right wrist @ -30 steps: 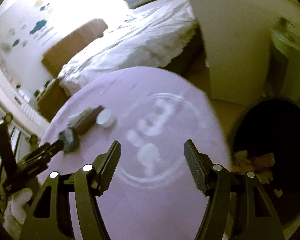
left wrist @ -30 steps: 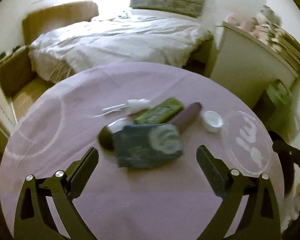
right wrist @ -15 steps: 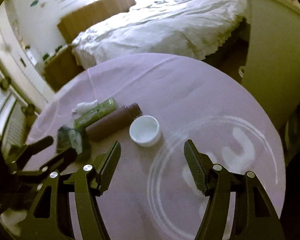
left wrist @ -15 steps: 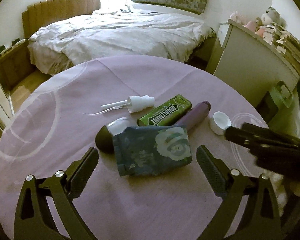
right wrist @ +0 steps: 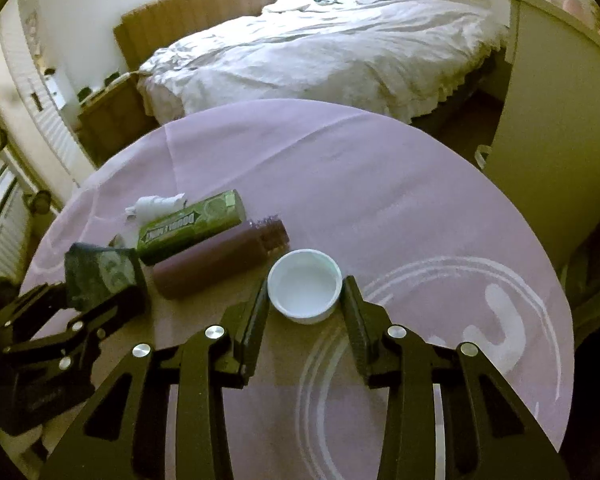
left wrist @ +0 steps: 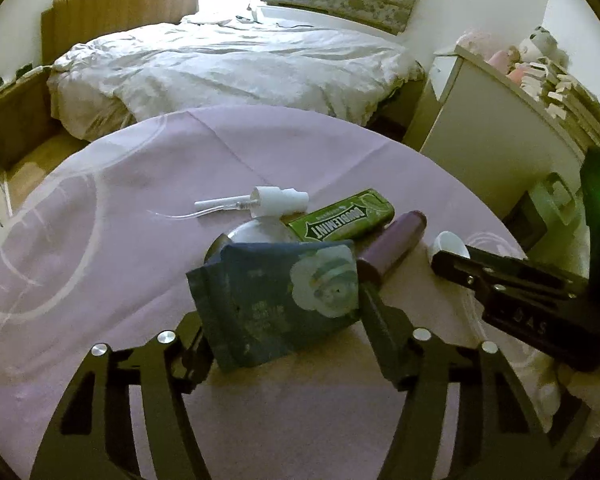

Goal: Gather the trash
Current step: 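Grasp the blue printed packet with the left gripper while the right gripper grasps the white cup, then carry the blue packet and white cup toward the black bin, then open both grippers over the black bin to drop the packet and cup, then move both grippers back over the table toward the remaining items, then grasp the black-and-clear dome cap with the left gripper while the right gripper grasps the brown tube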

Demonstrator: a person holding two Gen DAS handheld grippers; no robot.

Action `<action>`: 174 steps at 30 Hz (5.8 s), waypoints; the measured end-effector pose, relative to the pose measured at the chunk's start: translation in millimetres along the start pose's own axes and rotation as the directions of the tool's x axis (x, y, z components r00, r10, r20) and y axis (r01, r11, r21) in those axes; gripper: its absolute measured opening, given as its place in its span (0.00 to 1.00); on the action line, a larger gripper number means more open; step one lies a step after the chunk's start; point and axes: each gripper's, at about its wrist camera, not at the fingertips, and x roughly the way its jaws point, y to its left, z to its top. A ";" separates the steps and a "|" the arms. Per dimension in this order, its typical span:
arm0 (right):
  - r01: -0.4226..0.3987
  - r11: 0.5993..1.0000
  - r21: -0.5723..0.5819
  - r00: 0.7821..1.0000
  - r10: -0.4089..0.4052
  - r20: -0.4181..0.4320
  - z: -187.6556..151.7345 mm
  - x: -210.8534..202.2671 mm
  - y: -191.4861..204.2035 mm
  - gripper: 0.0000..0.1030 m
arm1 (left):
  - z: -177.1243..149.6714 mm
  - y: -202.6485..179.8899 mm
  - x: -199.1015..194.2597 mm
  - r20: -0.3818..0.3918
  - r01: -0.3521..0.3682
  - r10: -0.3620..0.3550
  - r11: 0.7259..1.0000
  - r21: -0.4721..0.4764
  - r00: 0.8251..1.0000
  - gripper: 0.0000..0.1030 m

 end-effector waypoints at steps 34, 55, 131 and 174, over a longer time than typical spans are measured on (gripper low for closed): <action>-0.053 0.950 0.309 0.985 0.000 0.170 -99.3 -132.7 -113.5 0.37 | -20.6 -122.2 -50.0 -0.051 0.279 -0.275 0.941 0.191 0.960 0.45; 0.056 0.849 0.525 0.978 -0.151 0.141 -163.2 -163.7 -217.6 0.37 | -43.0 -265.0 -11.1 -0.184 0.427 -0.386 0.802 0.418 0.904 0.45; -0.039 0.999 0.020 0.998 0.038 0.045 -27.8 -57.6 -28.3 0.80 | 18.6 -19.2 -12.3 0.007 0.094 -0.095 0.989 0.112 0.995 0.79; -0.119 0.899 -0.421 0.992 0.087 -0.096 34.8 39.1 76.8 0.68 | 25.6 31.2 15.5 -0.049 0.073 -0.064 0.977 0.203 0.997 0.40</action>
